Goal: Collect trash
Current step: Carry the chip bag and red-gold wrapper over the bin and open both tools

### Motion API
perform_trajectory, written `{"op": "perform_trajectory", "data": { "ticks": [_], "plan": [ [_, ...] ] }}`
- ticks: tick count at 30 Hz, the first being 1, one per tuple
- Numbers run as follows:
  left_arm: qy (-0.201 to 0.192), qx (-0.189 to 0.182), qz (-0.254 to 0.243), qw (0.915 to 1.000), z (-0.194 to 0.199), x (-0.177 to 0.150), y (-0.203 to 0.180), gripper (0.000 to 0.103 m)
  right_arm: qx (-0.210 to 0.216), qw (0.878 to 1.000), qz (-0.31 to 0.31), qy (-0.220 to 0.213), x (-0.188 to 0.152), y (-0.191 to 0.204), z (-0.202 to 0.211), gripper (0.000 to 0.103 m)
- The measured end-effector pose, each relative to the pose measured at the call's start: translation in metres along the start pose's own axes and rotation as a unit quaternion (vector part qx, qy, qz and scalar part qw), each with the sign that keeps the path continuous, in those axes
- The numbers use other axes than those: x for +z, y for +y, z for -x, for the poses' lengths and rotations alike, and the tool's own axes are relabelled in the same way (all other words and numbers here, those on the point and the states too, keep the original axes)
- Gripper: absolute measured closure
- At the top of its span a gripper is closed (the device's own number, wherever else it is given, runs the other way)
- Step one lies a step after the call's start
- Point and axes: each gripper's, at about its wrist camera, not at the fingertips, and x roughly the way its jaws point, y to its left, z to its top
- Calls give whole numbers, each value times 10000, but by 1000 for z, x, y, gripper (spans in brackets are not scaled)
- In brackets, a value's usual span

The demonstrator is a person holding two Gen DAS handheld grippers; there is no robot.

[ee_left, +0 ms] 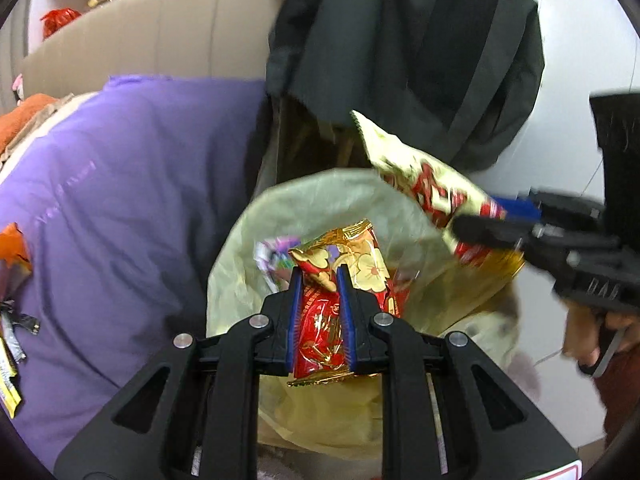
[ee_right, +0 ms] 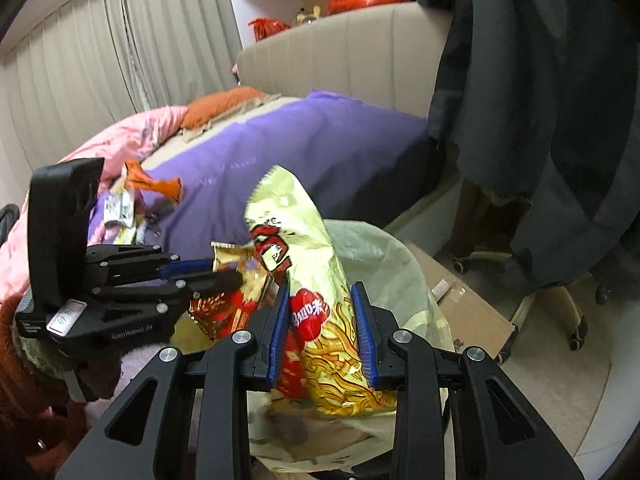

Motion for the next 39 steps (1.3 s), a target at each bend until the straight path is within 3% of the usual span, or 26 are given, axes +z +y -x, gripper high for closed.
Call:
{"op": "perform_trajectory", "data": {
  "ticks": [3, 9, 14, 24, 30, 39],
  "plan": [
    [155, -64, 47, 9998, -10, -8, 6, 87, -57, 9999, 86, 93, 2, -4, -6, 73],
    [97, -441, 418, 9981, -12, -10, 17, 87, -213, 9990, 270, 291, -2, -1, -23, 73],
    [30, -414, 505, 9979, -7, -6, 23, 87, -161, 9991, 240, 304, -2, 0, -27, 73],
    [106, -750, 908, 9930, -6, -4, 37, 86, -225, 9993, -213, 221, 4, 0, -33, 69],
    [-37, -973, 941, 9908, 5, -2, 36, 59, -252, 9985, -441, 227, 6, -3, -24, 51],
    [-525, -455, 1014, 9924, 51, 3, 49, 51, -463, 9984, -334, -41, 13, 16, 9, 50]
  ]
}}
